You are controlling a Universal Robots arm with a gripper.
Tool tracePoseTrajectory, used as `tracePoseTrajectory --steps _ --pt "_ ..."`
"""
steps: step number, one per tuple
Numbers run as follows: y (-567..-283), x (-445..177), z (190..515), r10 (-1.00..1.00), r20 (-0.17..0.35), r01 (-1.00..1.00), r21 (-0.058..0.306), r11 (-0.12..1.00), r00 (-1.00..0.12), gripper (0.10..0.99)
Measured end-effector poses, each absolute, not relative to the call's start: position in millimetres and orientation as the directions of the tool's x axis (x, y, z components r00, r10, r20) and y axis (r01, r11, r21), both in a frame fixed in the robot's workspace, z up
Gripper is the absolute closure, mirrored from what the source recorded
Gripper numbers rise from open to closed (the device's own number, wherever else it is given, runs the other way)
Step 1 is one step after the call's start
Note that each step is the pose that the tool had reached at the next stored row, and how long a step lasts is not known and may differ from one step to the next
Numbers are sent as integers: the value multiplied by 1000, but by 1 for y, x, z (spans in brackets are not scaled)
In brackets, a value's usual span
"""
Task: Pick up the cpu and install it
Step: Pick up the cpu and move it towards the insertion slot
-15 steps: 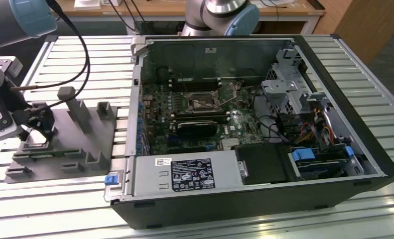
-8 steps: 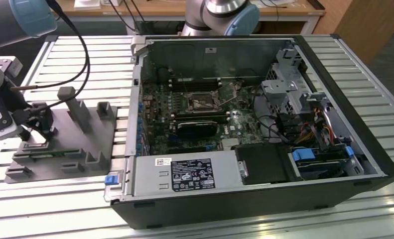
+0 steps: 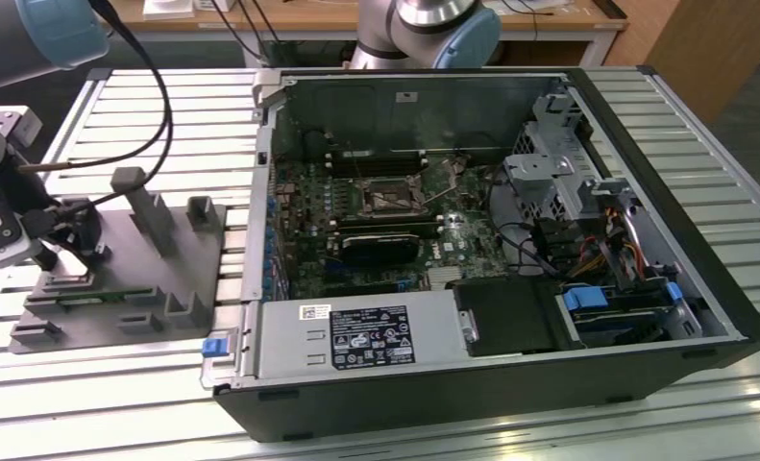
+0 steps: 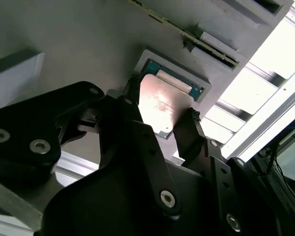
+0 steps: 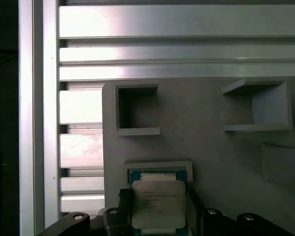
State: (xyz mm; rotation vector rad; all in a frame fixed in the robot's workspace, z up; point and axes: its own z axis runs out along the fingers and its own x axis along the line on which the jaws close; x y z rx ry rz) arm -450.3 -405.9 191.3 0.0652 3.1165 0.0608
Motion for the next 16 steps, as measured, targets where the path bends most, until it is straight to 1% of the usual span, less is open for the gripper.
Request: tracePoseTrajectory --steps 9,16 --pt "-406 -450 207 42 -22 41 39 998 -999 557" --pt "-406 -450 211 42 -21 41 40 998 -999 557"
